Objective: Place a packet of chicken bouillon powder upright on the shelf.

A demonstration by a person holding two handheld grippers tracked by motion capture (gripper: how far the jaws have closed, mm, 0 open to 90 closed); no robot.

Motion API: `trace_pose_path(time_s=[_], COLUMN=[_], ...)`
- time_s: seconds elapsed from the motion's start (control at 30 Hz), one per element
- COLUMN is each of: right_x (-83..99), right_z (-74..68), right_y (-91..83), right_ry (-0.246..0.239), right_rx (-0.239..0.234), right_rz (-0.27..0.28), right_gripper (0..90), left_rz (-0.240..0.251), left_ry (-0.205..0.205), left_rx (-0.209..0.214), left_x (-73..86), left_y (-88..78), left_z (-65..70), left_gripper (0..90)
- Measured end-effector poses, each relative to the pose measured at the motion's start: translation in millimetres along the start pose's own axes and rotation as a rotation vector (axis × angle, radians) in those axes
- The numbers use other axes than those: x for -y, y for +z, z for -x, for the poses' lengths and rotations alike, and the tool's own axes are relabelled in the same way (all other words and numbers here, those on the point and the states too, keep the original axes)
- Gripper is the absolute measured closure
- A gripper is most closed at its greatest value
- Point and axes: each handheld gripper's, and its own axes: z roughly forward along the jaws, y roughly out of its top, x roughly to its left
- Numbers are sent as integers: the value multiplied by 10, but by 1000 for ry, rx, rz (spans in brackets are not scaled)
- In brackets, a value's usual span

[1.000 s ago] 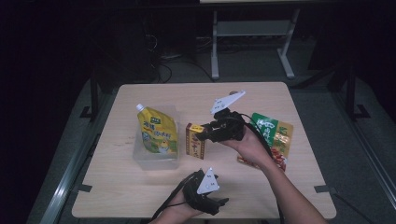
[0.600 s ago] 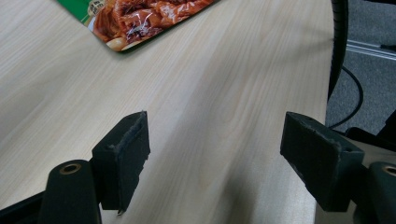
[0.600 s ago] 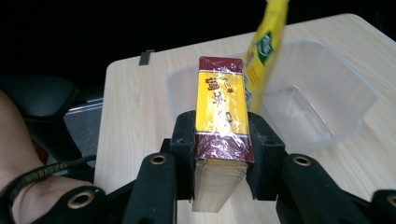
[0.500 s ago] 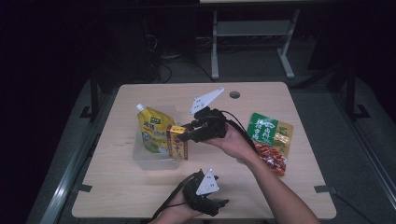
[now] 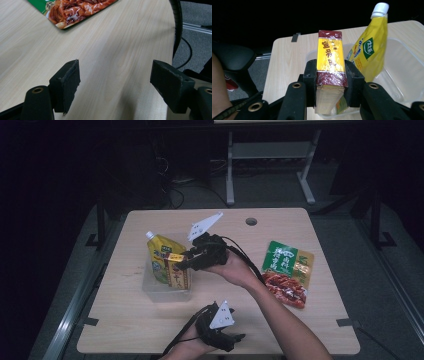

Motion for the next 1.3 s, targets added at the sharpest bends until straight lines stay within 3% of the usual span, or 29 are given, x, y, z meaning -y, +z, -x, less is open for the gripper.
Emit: trace_pose_path(time_s=[0.13, 0.3, 0.37, 0.67, 1.03, 1.3], right_x=[-22, -13, -4, 26, 69, 131], right_z=[-19, 5, 23, 24, 39, 46], right_y=[90, 160, 194, 436, 611, 678], right_ry=[-24, -15, -15, -26, -8, -1], right_rx=[-5, 3, -3, -25, -24, -27], right_rz=[-15, -27, -35, -86, -138, -143], right_gripper=[673, 672, 672, 671, 667, 662], left_rz=[-14, -9, 6, -4, -10, -10], left_ry=[17, 2, -25, -16, -24, -20], left_rx=[4, 17, 24, 32, 28, 28], left_x=[4, -5, -4, 9, 30, 35], left_y=[-12, -15, -1, -3, -27, -16], left_z=[-9, 1, 27, 8, 33, 48], left_gripper=[233, 234, 233, 224, 223, 223])
